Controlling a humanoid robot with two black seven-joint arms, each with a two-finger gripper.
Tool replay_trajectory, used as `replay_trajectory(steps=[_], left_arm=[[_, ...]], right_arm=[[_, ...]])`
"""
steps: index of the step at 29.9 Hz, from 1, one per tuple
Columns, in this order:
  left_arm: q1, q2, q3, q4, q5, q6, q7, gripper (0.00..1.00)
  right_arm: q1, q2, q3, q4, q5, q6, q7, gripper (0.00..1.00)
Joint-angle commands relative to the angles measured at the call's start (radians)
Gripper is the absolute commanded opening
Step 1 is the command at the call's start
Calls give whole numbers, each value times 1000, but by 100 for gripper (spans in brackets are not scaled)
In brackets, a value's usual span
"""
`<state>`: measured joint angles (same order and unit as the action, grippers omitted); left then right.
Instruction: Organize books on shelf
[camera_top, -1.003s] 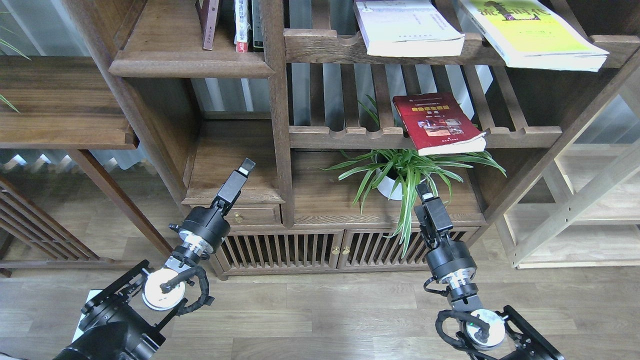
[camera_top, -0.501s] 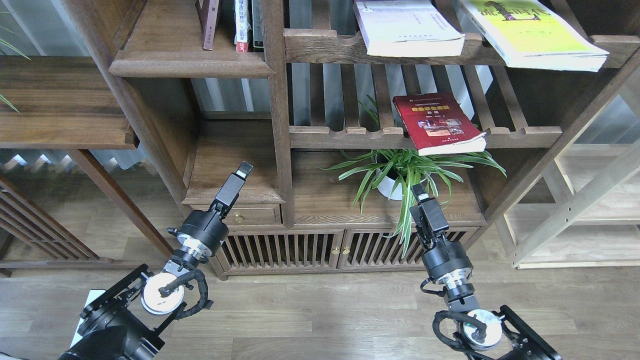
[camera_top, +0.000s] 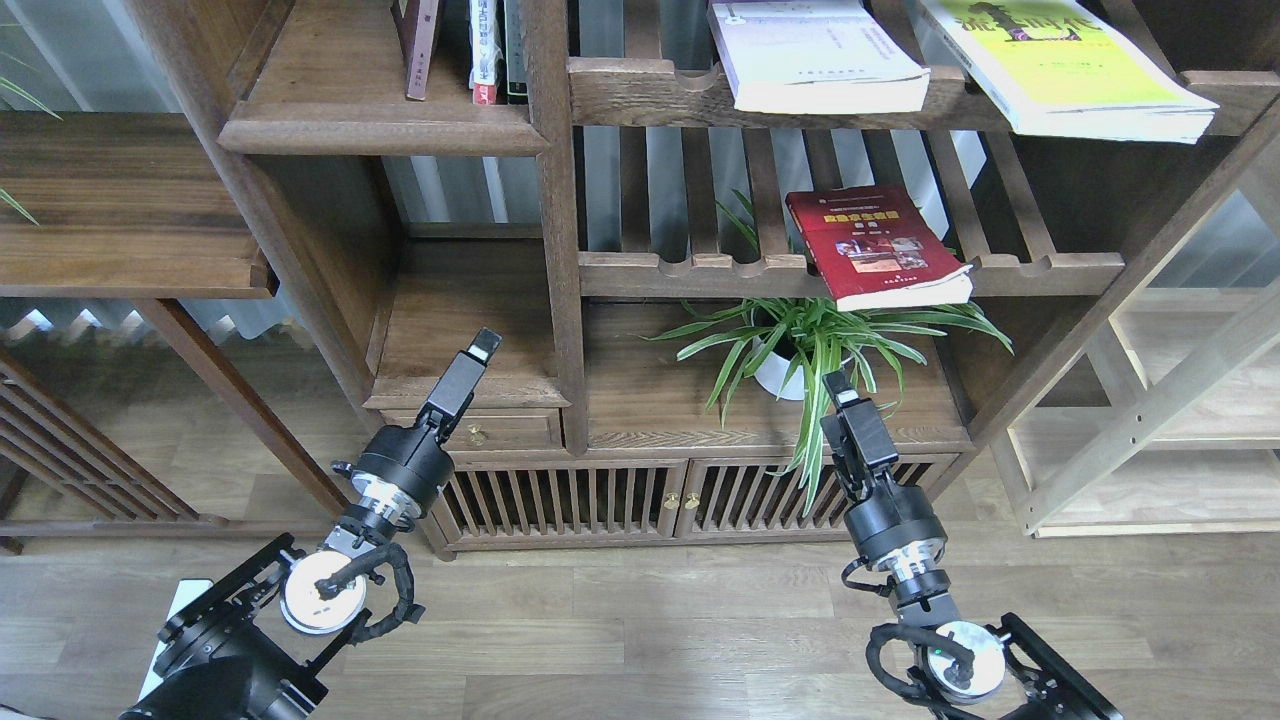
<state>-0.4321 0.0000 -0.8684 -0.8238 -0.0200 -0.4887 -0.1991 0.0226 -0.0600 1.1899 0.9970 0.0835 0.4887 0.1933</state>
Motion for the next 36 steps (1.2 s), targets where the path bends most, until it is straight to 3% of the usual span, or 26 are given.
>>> replay_trajectory(steps=[1, 12, 21, 36], left_arm=[[1, 0, 0, -1, 0, 0, 0, 99], [7, 0, 8, 0, 0, 0, 4, 99], [23, 0, 8, 0, 0, 0, 1, 99], [30, 0, 3, -5, -1, 0, 0, 99]], right_arm=[[0, -1, 0, 0, 1, 0, 0, 100], [8, -3, 0, -5, -1, 0, 5, 100], [117, -10, 23, -87, 1, -4, 6, 100], [273, -7, 76, -195, 70, -208, 3, 100]])
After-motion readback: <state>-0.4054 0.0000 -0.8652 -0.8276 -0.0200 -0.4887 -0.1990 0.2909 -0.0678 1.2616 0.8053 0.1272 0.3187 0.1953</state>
